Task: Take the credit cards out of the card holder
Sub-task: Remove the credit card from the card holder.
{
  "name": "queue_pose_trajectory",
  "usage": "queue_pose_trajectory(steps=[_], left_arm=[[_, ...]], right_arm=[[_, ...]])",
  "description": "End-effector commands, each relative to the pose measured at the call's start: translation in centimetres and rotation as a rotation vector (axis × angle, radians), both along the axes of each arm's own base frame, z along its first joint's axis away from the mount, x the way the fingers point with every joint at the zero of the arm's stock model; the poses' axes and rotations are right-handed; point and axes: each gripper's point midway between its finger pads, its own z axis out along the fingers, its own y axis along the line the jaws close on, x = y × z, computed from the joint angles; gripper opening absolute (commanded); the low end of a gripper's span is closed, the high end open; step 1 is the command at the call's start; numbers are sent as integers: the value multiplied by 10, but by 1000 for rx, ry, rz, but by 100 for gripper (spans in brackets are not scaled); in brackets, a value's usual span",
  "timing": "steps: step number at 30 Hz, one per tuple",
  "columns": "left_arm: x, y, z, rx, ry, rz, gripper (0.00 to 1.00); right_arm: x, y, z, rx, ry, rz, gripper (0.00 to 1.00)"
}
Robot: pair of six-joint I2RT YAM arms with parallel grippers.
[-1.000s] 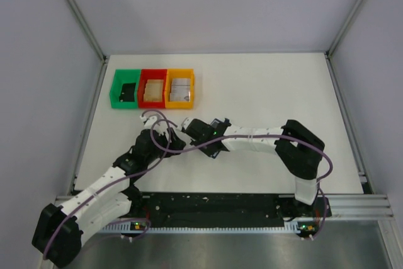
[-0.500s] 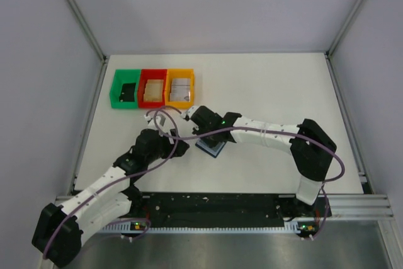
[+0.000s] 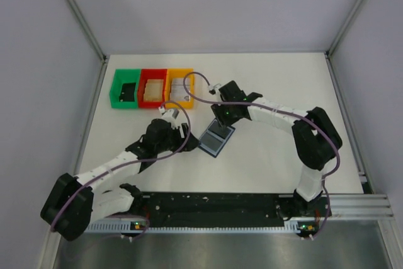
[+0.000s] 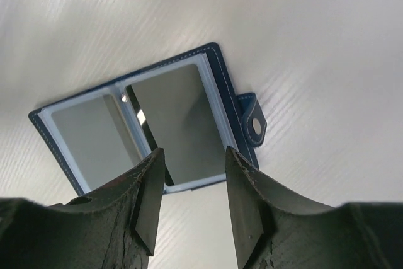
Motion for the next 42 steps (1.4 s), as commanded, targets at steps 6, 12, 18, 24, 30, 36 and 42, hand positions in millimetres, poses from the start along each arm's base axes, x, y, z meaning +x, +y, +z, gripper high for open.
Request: queue_pose_trajectory(steps=[6,12,18,24,30,36,42], left_arm=[[33,-48,35,-125,-48,-82,66],[32,-52,22,-121,-4,-92,66],[28,-46,17,-94,7,-87,66],[20,-43,14,-94,19,-92,66],[11,-34,4,-109,44,-38,61],[5,-31,1,-226,79,49,58],[3,-41,-6,-283,133,59,58]], right_arm=[[19,15,-26,51,37,-14,40],[-16,5,-46,57,114,-82,38],[-81,16,-60,89,236,-171,33],[-100,34,-30,197,188,-173,33],[-81,43,23,342,91,-104,33],[-69,45,19,405,119,-88,33],[-66,49,-1,426,156,-75,32]])
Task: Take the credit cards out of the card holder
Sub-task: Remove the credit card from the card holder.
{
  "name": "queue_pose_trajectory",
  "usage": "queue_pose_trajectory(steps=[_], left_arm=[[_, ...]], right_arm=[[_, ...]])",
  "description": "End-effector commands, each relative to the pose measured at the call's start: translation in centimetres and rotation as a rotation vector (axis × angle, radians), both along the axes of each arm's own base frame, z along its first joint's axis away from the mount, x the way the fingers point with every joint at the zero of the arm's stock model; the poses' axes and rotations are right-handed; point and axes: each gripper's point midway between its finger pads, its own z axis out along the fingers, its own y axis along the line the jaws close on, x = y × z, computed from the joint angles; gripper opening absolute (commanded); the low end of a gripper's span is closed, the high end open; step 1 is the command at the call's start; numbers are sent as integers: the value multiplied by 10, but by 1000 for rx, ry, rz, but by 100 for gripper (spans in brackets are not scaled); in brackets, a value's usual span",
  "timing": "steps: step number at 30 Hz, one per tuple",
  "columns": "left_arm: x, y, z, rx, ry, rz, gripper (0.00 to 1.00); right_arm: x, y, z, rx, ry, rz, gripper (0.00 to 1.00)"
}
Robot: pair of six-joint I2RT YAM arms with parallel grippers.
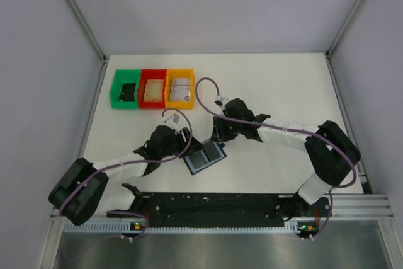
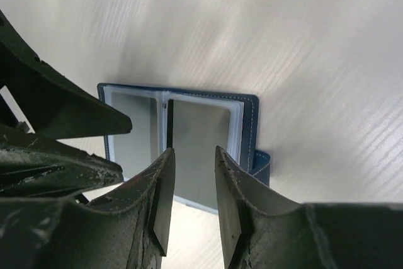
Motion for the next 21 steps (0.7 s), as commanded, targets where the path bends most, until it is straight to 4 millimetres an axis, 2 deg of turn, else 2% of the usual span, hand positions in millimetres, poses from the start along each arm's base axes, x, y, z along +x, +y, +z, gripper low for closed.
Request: queue_pose_trajectory(steps=[1,3,10,15,21], left_arm=[[10,-16,16,-108,-16,23,58],[8,-18,10,-112,6,21,58],[7,-20,0,-82,28,37,58],[8,-26,-8,-61,55,19,58],[5,-31,-16,-49,81,9,54]], right_arm=[[4,10,-12,55,5,34,31],[2,6,-24,41,32,32,31],[4,-9,-43,-2,34,-20,28],[-6,-8,-53,14,82,-12,18],[-12,-7,-58,33,109,-6,15]])
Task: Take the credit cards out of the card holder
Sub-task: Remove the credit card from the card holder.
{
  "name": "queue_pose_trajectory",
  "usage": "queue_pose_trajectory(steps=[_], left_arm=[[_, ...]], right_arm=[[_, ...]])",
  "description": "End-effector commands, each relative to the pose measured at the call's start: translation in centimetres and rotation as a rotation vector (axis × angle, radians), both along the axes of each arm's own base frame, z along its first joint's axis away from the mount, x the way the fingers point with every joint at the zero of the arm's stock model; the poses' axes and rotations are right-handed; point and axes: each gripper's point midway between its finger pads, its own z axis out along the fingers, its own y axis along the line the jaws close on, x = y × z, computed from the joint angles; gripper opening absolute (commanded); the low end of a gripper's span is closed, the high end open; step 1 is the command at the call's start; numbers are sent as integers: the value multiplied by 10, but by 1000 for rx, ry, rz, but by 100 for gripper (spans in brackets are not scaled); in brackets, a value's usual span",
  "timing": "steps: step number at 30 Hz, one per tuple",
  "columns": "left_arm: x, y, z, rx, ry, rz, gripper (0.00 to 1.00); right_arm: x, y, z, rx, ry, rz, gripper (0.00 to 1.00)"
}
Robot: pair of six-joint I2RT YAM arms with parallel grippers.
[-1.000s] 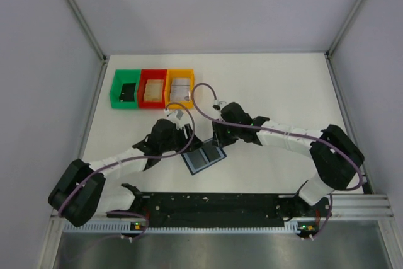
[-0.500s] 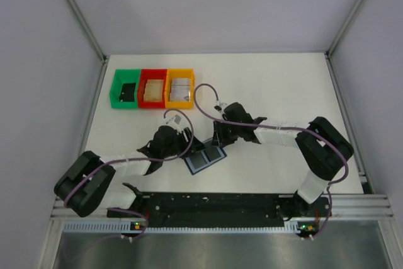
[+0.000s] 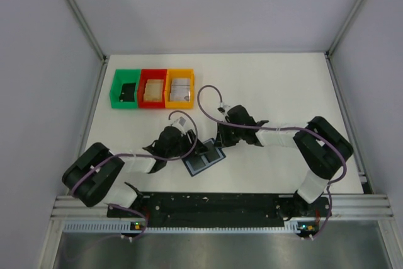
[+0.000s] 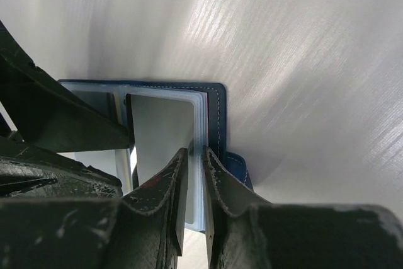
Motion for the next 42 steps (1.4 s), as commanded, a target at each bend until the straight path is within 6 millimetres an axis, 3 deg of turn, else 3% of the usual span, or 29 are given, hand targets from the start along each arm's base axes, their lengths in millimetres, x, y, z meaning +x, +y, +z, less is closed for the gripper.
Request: queue_pose_trajectory(steps=[1,11,19,25,29,32,37,42], left_arm=[[7,-8,5,-16,-22,4,54],[8,-12,3,-70,6,43,48],[14,-12,20,-142,-43,84,36],[13,-5,31,-152,-95,98,19],[9,-2,35,-149,-134,81,1],[7,-2,43,-162,-175,57,0],[4,-2,57,-186,-253,25,0],[3,-2,68,-210,-313,11,0]], right_arm=[[-7,-2,-12,5,40,2,15],[-15,6,-6,65,70,29,12],[-24,13,9,151,87,49,8],[-24,11,12,183,93,38,4],[-24,11,18,238,99,42,3],[-22,10,26,301,96,36,5],[-20,8,43,405,66,57,17],[-23,9,57,484,54,86,21]])
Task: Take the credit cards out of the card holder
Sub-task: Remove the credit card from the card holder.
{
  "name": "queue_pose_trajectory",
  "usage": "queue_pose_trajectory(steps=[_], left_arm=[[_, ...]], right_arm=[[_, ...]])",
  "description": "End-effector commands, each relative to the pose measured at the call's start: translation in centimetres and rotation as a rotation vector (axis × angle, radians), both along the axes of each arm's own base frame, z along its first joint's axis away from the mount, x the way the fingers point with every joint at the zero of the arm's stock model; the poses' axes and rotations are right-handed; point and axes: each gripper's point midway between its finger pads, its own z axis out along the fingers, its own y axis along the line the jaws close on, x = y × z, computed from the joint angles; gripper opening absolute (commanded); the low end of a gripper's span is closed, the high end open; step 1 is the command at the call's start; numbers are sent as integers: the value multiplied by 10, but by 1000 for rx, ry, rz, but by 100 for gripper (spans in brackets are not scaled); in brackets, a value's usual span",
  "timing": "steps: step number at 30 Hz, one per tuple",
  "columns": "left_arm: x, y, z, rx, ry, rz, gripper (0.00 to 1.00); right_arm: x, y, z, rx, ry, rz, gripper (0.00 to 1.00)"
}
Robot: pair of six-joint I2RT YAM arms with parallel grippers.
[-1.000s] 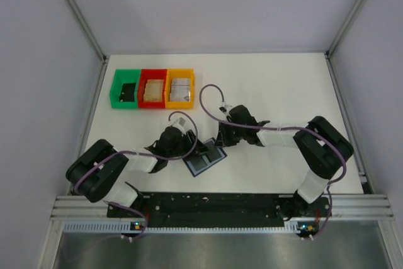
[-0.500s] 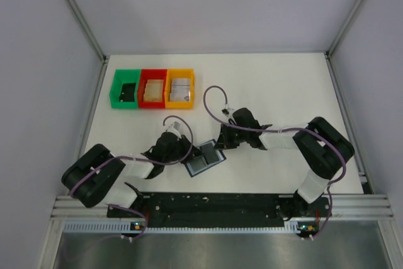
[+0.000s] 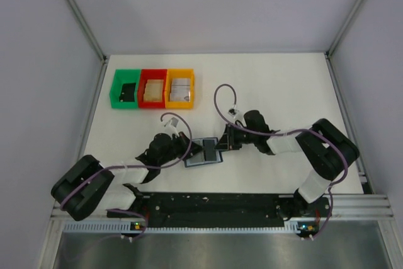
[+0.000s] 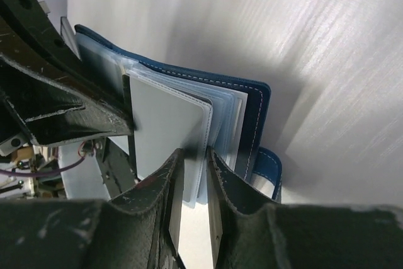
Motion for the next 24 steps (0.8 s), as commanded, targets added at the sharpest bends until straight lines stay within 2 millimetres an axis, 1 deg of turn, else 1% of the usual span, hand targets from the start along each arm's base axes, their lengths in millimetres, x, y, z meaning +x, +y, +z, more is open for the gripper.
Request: queue_pose_trajectory(steps=[1,3,5,6,8,9,15,22,24], left_arm=[[5,-8,39,-94,-169,-30,0],[4,-8,39,-97,-173,-38,0],[3,-9,38,-99,-172,-43,0],[3,-9,38,-103,-172,-43,0],[3,-10,38,-109,-171,-42,0],[3,-9,37,-110,-170,-39,0],[2,-9,38,-113,-179,-44,0],[5,1,40,-106,-215,-15,0],[5,3,40,-98,-225,-11,0]], right_arm=[[0,10,41,170,-79,51,21],[-1,10,47,210,-88,61,21],[-2,10,52,239,-94,70,17],[-2,9,53,248,-93,70,14],[-2,8,56,263,-100,74,3],[-1,7,56,263,-100,73,0],[3,-2,53,266,-105,56,0],[4,-9,62,314,-121,64,0],[2,-9,68,338,-140,82,0]])
